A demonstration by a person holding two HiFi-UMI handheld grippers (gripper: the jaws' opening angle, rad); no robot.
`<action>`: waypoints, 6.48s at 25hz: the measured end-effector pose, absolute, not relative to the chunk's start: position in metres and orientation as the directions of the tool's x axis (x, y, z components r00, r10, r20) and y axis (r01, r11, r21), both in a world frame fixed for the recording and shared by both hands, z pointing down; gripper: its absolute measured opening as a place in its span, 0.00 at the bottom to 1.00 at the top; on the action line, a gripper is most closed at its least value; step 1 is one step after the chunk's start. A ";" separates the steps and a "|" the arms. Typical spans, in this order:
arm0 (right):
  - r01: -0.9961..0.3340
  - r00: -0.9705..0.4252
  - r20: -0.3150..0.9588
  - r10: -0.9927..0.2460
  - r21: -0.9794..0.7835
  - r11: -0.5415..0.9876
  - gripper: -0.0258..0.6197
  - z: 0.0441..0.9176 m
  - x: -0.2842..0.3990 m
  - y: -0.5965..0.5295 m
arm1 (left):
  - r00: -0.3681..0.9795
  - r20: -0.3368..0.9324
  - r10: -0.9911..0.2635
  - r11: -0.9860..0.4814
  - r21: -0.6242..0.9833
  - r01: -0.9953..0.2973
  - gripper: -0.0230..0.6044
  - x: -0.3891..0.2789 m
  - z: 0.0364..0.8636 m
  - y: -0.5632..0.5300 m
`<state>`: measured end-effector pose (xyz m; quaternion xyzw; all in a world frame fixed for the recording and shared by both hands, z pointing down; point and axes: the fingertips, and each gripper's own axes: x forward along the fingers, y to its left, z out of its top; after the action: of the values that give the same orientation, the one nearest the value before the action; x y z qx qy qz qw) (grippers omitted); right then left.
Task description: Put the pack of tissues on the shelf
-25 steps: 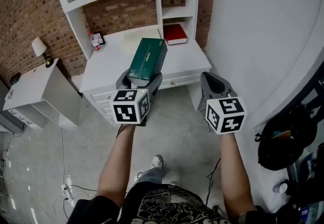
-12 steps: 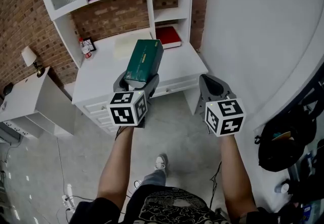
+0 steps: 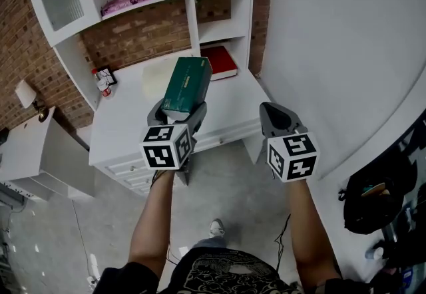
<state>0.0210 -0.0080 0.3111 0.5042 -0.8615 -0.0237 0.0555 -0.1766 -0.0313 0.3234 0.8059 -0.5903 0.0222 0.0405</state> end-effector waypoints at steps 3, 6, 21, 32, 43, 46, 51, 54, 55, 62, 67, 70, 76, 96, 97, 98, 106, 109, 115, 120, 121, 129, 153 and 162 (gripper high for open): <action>-0.872 -0.473 0.074 -0.878 0.101 0.478 0.04 0.307 0.011 -0.036 | 0.317 0.084 -0.945 -0.314 0.045 -0.948 0.74 -0.187 0.322 -0.063; -0.878 -0.459 0.087 -0.884 0.109 0.466 0.04 0.308 0.003 -0.062 | 0.333 0.086 -0.939 -0.329 0.055 -0.943 0.74 -0.193 0.322 -0.092; -0.888 -0.429 0.102 -0.897 0.135 0.440 0.04 0.303 -0.036 -0.134 | 0.386 0.090 -0.918 -0.382 0.061 -0.922 0.74 -0.219 0.327 -0.171; -0.887 -0.434 0.079 -0.897 0.137 0.441 0.04 0.303 -0.039 -0.168 | 0.399 0.084 -0.913 -0.398 0.033 -0.917 0.74 -0.214 0.327 -0.204; -0.860 -0.489 0.061 -0.870 0.132 0.493 0.04 0.306 -0.029 -0.236 | 0.372 0.083 -0.925 -0.372 0.017 -0.928 0.74 -0.196 0.331 -0.261; -0.846 -0.514 0.057 -0.856 0.131 0.517 0.04 0.307 -0.023 -0.266 | 0.350 0.074 -0.934 -0.349 0.024 -0.937 0.74 -0.190 0.330 -0.288; -0.811 -0.569 0.060 -0.820 0.126 0.572 0.04 0.309 -0.012 -0.322 | 0.294 0.078 -0.953 -0.294 0.018 -0.956 0.74 -0.177 0.329 -0.333; -0.787 -0.603 0.067 -0.795 0.116 0.606 0.04 0.310 -0.005 -0.354 | 0.260 0.094 -0.961 -0.259 0.018 -0.966 0.74 -0.167 0.331 -0.358; -0.778 -0.614 0.068 -0.786 0.113 0.617 0.04 0.310 -0.003 -0.364 | 0.248 0.096 -0.964 -0.247 0.016 -0.969 0.74 -0.165 0.330 -0.365; -0.720 -0.683 0.064 -0.728 0.109 0.685 0.04 0.306 0.011 -0.415 | 0.166 0.115 -0.979 -0.165 0.016 -0.986 0.74 -0.149 0.333 -0.404; -0.683 -0.721 0.065 -0.690 0.102 0.723 0.04 0.306 0.016 -0.442 | 0.116 0.132 -0.984 -0.116 0.010 -0.993 0.74 -0.141 0.336 -0.422; -0.654 -0.747 0.066 -0.661 0.099 0.750 0.04 0.307 0.015 -0.454 | 0.080 0.138 -0.987 -0.080 0.007 -0.997 0.74 -0.140 0.338 -0.430; -0.604 -0.789 0.066 -0.611 0.097 0.791 0.04 0.309 0.008 -0.468 | 0.029 0.148 -0.989 -0.029 0.002 -1.000 0.74 -0.140 0.340 -0.437; -0.637 -0.764 0.057 -0.643 0.101 0.765 0.04 0.307 -0.020 -0.505 | 0.116 0.163 -0.980 -0.119 -0.008 -0.993 0.74 -0.146 0.347 -0.498; -0.640 -0.761 0.058 -0.647 0.103 0.762 0.04 0.307 -0.021 -0.506 | 0.122 0.164 -0.979 -0.125 -0.006 -0.992 0.74 -0.147 0.347 -0.502; -0.644 -0.757 0.059 -0.651 0.105 0.758 0.04 0.308 -0.022 -0.508 | 0.129 0.164 -0.978 -0.132 -0.006 -0.991 0.74 -0.147 0.347 -0.507; -0.694 -0.710 0.060 -0.702 0.111 0.711 0.04 0.306 -0.014 -0.525 | 0.200 0.193 -0.960 -0.208 -0.019 -0.978 0.74 -0.137 0.349 -0.549; -0.711 -0.692 0.066 -0.719 0.116 0.694 0.04 0.308 -0.009 -0.530 | 0.219 0.203 -0.954 -0.228 -0.023 -0.973 0.74 -0.135 0.350 -0.563; -0.737 -0.661 0.077 -0.747 0.120 0.665 0.04 0.310 0.001 -0.540 | 0.248 0.230 -0.941 -0.262 -0.036 -0.964 0.74 -0.130 0.355 -0.590; -0.754 -0.639 0.086 -0.764 0.127 0.645 0.04 0.313 0.009 -0.546 | 0.269 0.253 -0.929 -0.284 -0.025 -0.958 0.74 -0.126 0.362 -0.609; -0.758 -0.634 0.089 -0.768 0.127 0.640 0.04 0.313 0.011 -0.548 | 0.272 0.260 -0.927 -0.288 -0.027 -0.957 0.74 -0.126 0.363 -0.613; -0.781 -0.605 0.099 -0.790 0.118 0.613 0.04 0.319 0.022 -0.553 | 0.265 0.346 -0.900 -0.298 -0.048 -0.953 0.74 -0.129 0.379 -0.630; -0.758 -0.638 0.093 -0.765 0.100 0.644 0.04 0.319 0.024 -0.537 | 0.231 0.322 -0.918 -0.256 -0.035 -0.966 0.81 -0.131 0.364 -0.603; -0.721 -0.683 0.076 -0.726 0.090 0.687 0.04 0.312 0.014 -0.531 | 0.228 0.238 -0.944 -0.239 -0.022 -0.971 0.66 -0.131 0.340 -0.561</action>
<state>0.0137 -0.5310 0.3121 0.3945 -0.9170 -0.0265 0.0528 -0.1309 -0.5609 0.3401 0.7807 -0.6132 0.1012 0.0655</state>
